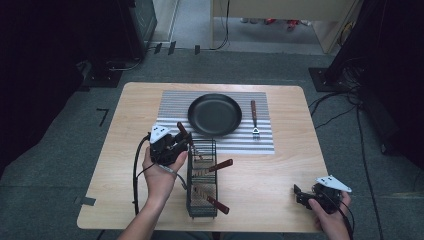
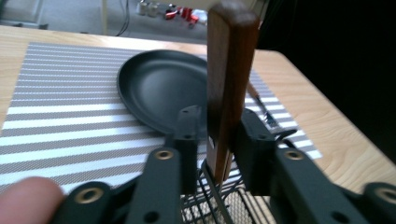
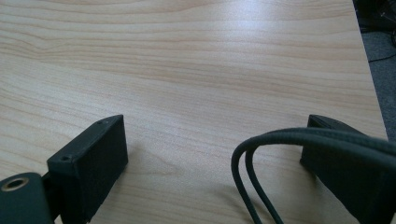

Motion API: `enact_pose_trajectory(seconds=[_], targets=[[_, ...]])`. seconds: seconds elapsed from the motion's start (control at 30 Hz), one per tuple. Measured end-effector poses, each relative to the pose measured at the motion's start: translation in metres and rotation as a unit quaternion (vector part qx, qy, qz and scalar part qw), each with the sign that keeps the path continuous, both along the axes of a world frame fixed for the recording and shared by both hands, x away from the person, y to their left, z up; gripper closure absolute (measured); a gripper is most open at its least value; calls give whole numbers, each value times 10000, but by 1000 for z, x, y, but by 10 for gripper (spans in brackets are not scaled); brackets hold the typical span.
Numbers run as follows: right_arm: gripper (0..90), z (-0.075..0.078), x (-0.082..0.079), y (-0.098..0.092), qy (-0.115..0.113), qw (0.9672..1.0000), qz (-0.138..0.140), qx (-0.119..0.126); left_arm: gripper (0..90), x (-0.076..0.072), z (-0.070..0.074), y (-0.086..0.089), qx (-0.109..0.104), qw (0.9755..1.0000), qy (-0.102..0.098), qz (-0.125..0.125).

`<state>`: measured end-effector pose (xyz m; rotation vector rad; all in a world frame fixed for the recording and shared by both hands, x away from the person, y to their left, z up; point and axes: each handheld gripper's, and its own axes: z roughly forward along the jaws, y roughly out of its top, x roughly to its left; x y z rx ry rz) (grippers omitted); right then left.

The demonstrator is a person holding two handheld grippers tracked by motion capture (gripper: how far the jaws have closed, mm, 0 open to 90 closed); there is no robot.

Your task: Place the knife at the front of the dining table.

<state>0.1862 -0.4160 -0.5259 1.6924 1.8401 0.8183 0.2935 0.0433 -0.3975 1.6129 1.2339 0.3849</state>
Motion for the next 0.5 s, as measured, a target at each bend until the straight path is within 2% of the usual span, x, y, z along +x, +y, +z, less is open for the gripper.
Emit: enact_pose_trajectory(seconds=[0.1, 0.17, 0.27, 0.3, 0.5], targets=[[67, 0, 0, 0, 0, 10000, 1, 1, 785, 0, 1, 2, -72, 9999, -40, -128], [67, 0, 0, 0, 0, 10000, 0, 1, 796, -1, 1, 3, -79, 9998, -118, -155], [67, 0, 0, 0, 2, 10000, 5, -4, 806, -4, 7, 8, -236, 9989, -327, -244], [67, 0, 0, 0, 2, 10000, 5, -4, 808, -4, 7, 8, -236, 9989, -327, -244], [67, 0, 0, 0, -1, 10000, 10, -10, 816, -10, 21, 16, -372, 9956, -786, -348]])
